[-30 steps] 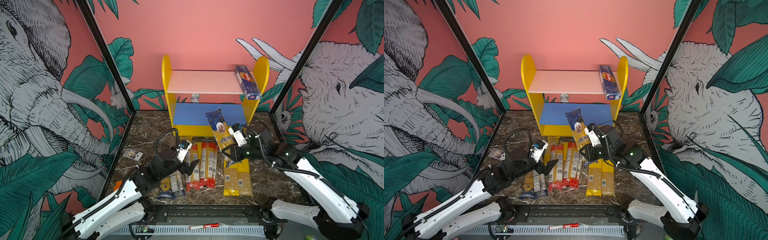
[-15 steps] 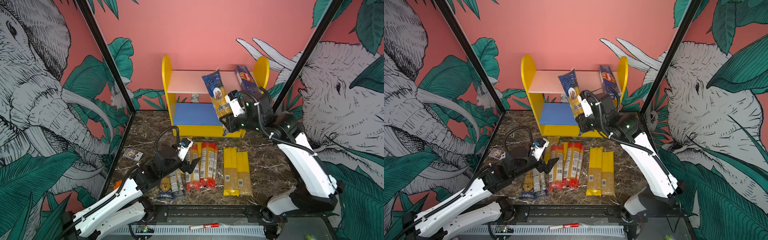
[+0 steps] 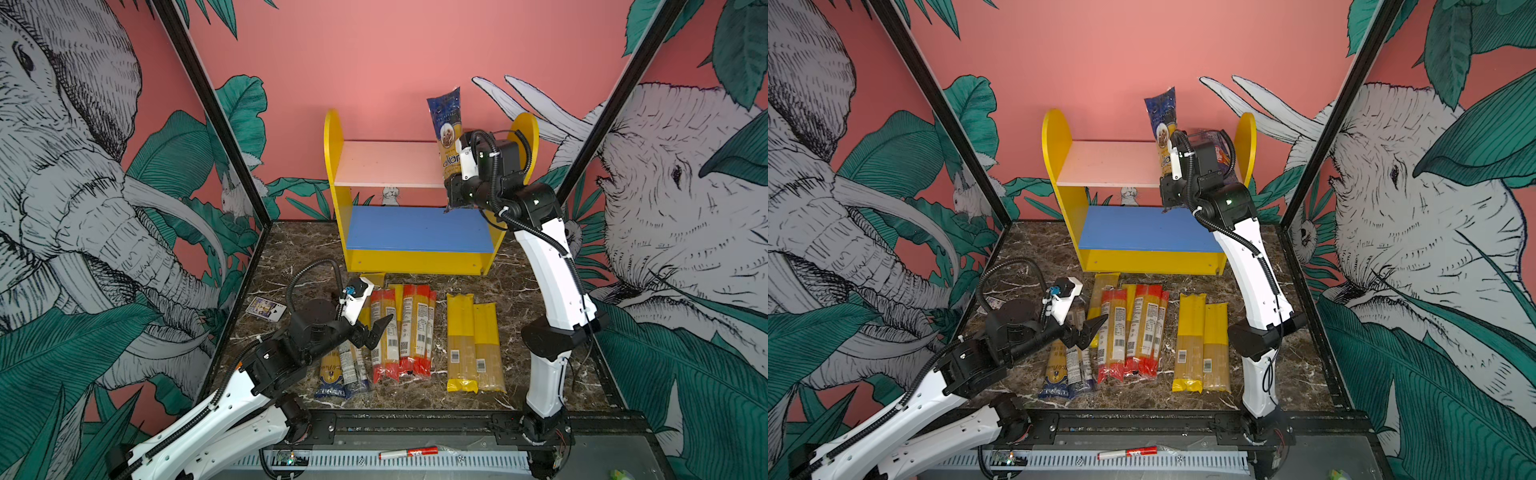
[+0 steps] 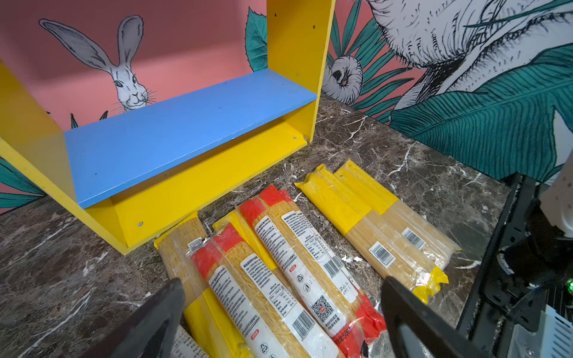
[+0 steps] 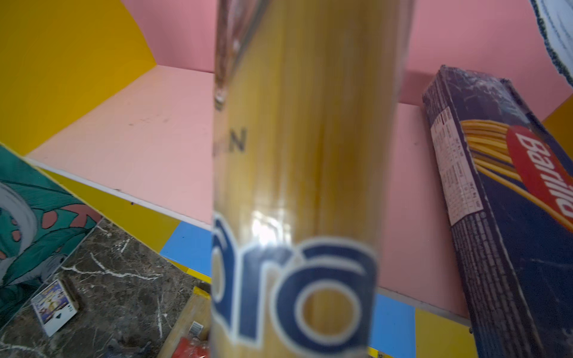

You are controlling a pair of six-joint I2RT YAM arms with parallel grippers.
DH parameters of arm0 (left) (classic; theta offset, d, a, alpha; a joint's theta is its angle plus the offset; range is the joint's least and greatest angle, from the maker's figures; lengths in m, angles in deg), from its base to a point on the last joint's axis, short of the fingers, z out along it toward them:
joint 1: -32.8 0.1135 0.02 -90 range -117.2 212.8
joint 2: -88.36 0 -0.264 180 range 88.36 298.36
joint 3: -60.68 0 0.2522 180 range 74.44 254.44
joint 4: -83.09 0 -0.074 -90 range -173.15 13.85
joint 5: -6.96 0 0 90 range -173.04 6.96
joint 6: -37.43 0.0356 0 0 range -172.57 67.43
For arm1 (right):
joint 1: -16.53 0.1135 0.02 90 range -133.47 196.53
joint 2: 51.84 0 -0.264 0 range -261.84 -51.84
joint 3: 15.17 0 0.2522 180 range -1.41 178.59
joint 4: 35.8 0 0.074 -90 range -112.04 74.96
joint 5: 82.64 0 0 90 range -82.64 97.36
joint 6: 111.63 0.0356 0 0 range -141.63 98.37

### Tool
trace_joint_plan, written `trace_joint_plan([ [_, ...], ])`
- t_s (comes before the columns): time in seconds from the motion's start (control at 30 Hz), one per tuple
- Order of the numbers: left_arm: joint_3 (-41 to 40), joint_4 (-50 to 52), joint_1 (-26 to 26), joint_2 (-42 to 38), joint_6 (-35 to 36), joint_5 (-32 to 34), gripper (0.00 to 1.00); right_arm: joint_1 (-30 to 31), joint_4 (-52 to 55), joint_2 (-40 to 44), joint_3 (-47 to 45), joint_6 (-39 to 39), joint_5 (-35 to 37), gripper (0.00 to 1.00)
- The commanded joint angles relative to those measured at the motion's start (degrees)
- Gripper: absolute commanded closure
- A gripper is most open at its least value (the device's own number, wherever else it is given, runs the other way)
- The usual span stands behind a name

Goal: Arrange pasta packages on shelves
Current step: Place the pasta bag on the shelf.

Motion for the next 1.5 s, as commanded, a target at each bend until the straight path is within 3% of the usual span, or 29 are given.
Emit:
trace_joint_plan([
  [0.0, -1.4, 2.9, -0.3, -2.1, -1.0, 1.9, 0.01, -1.3, -11.5, -1.0, 9.2, -1.0, -0.9, 1.00],
  [0.2, -2.0, 3.3, -0.3, -4.6, -2.4, 5.1, 0.01, -1.9, -16.1, 2.8, -0.7, -1.9, 1.5, 1.00],
  [0.37, -1.2, 3.8, -0.3, -3.7, -2.5, 4.6, 0.01, -3.2, -13.2, -1.8, 5.5, -0.6, -0.3, 0.99],
  [0.5, -1.5, 3.6, -0.3, -3.3, -2.6, 4.8, 0.01, -3.8, -14.3, -1.4, 3.4, -0.8, 0.8, 0.96],
  [0.53, -1.6, 3.3, -0.3, -3.2, -2.7, 4.8, 0.01, -4.1, -14.8, -1.2, 2.8, -0.8, 0.8, 0.92],
  [0.73, -1.5, 2.0, -0.3, -1.5, -2.9, 3.9, 0.01, -4.8, -15.0, -1.2, 2.5, -1.1, 1.5, 0.42],
  [0.83, -1.3, 1.5, -0.3, -0.6, -2.8, 3.7, 0.00, -4.8, -14.2, -1.3, 1.5, -1.8, 0.6, 0.22],
  [1.07, -0.8, 0.6, -0.3, 1.1, -2.8, 3.3, 0.00, -4.9, -15.4, 1.0, -3.0, -2.2, -0.1, 0.16],
  [1.3, -1.4, -0.3, -0.3, 1.4, -2.9, 3.8, 0.01, -4.8, -21.6, 7.9, -14.5, -2.1, -1.4, 0.14],
  [1.47, -1.2, 0.8, -0.3, 1.8, -4.0, 7.1, 0.01, -4.7, -20.6, 10.6, -15.6, -2.5, -4.7, 0.01],
])
